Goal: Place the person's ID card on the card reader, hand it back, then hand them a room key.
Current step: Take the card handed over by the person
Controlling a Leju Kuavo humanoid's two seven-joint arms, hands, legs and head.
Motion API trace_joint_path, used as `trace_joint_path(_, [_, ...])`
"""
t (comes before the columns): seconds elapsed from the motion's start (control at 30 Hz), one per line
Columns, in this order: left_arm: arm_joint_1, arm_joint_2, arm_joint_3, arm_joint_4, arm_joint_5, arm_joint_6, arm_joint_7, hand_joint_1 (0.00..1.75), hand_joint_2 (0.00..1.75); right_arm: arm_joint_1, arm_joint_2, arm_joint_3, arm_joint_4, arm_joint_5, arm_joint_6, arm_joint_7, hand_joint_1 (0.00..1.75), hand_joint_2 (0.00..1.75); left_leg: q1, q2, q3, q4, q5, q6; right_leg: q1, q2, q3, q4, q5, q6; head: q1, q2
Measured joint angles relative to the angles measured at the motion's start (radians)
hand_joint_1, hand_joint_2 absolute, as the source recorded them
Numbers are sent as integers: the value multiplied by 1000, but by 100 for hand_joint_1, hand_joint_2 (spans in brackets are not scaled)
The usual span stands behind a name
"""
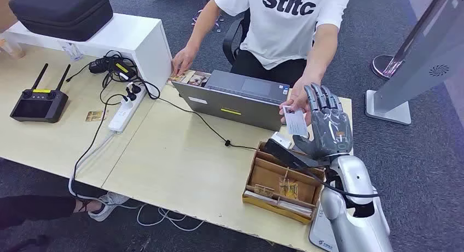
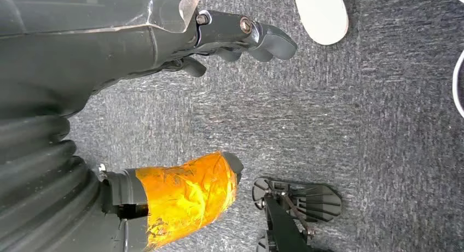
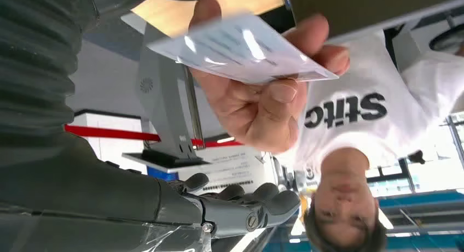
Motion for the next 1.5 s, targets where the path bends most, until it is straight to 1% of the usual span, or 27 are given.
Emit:
trace_joint_path(0.03, [0,0,1,0,-2,0,0,0,175,-2,2,-3,13,2,-3,0,0,175,0,0,0,0,0,0,0,0,0,0,0,0,0,0])
trace_joint_path(0.07, [0,0,2,0,-4,1,0,0,175,-5,4,-5,24,3,-5,-1,30,175,0,0,0,0,0,0,0,0,0,0,0,0,0,0])
trace_joint_path(0.17, [0,0,9,0,-11,3,0,0,175,-20,15,-22,76,11,-14,-3,159,175,0,0,-1,0,0,0,0,1,-1,0,0,0,0,0])
trace_joint_path(0.2, [0,0,12,0,-12,3,0,0,175,-24,18,-26,87,13,-15,-4,173,175,0,0,-1,0,0,0,0,1,-1,0,0,0,0,0])
trace_joint_path(0.7, [0,0,41,0,-37,4,0,0,175,-33,45,-59,129,19,-19,-26,175,175,0,0,-2,0,0,0,0,0,-2,0,0,0,0,0])
trace_joint_path(0.87, [0,-1,63,0,-58,4,-2,0,175,-31,50,-72,111,10,-24,-44,175,175,0,0,-2,0,0,0,0,1,-2,0,0,0,0,0])
trace_joint_path(0.97, [0,-2,79,0,-64,5,-3,0,175,-10,51,-80,69,-31,-38,-74,175,175,0,0,-2,0,0,0,0,0,-3,0,-1,0,0,0])
trace_joint_path(1.03, [0,-4,92,0,-64,6,-3,0,175,24,51,-87,16,-82,-49,-102,175,175,0,0,-2,0,-1,0,0,0,-3,0,-1,0,0,0])
trace_joint_path(1.1, [1,-8,110,0,-62,11,-6,0,175,79,51,-104,-59,-170,-50,-136,175,175,0,0,-2,0,-1,0,0,0,-3,-1,-1,0,0,0])
trace_joint_path(1.23, [9,-17,158,0,-55,21,-11,0,175,245,44,-179,-231,-445,-5,-241,175,175,0,-2,-2,0,-3,0,0,-1,-3,-1,-3,1,0,0])
trace_joint_path(1.3, [14,-22,184,0,-53,23,-12,0,175,329,38,-231,-300,-544,22,-294,175,175,0,-2,-2,0,-4,1,0,-1,-3,-1,-3,2,0,0])
trace_joint_path(1.4, [19,-29,222,-2,-55,24,-15,0,175,431,33,-312,-374,-617,54,-353,175,175,-1,-1,-3,0,-5,1,-1,-1,-3,-1,-4,2,0,0])
trace_joint_path(1.5, [20,-35,249,-5,-57,24,-22,0,175,495,31,-366,-415,-642,73,-364,175,175,-1,-1,-2,0,-6,1,-1,-1,-3,-2,-4,2,0,0])
